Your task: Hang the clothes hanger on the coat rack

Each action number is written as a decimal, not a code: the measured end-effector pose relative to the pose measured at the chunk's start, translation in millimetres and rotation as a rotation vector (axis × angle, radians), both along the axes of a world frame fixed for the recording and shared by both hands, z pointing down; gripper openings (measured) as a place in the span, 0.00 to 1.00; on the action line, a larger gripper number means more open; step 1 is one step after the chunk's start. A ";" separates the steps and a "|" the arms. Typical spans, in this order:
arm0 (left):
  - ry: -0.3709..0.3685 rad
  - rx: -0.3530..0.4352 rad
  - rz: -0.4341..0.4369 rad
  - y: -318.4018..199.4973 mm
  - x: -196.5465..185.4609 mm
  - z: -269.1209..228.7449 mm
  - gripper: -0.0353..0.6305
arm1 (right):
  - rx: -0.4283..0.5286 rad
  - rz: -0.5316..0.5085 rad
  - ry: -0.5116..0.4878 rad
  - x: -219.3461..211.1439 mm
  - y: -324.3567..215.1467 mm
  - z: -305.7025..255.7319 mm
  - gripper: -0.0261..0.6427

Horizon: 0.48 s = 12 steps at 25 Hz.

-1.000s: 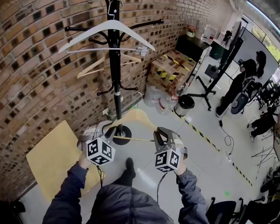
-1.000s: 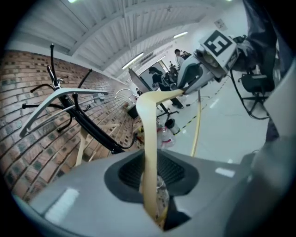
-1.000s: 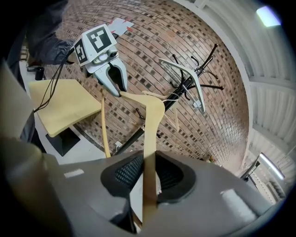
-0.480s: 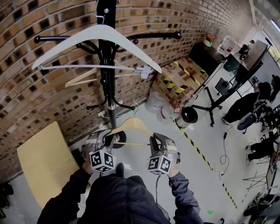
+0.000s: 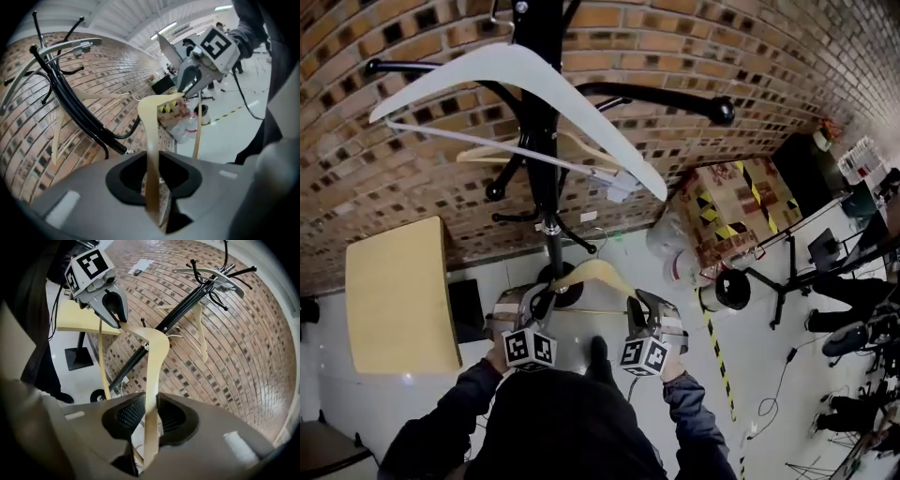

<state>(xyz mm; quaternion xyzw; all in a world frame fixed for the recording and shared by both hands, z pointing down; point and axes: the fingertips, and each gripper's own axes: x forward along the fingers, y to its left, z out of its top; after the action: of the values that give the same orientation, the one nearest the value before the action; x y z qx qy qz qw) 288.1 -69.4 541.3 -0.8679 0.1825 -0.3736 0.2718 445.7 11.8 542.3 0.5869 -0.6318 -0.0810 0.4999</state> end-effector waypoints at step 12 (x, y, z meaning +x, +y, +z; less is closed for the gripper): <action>0.020 0.025 -0.330 16.9 29.8 58.8 0.18 | -0.044 -0.376 0.063 47.7 -52.3 54.2 0.18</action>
<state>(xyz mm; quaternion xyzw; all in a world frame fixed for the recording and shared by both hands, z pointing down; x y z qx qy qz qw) 317.9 -52.5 600.1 -0.8264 0.3298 -0.4023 0.2156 493.4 -40.5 596.5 0.4448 -0.7158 -0.1775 0.5081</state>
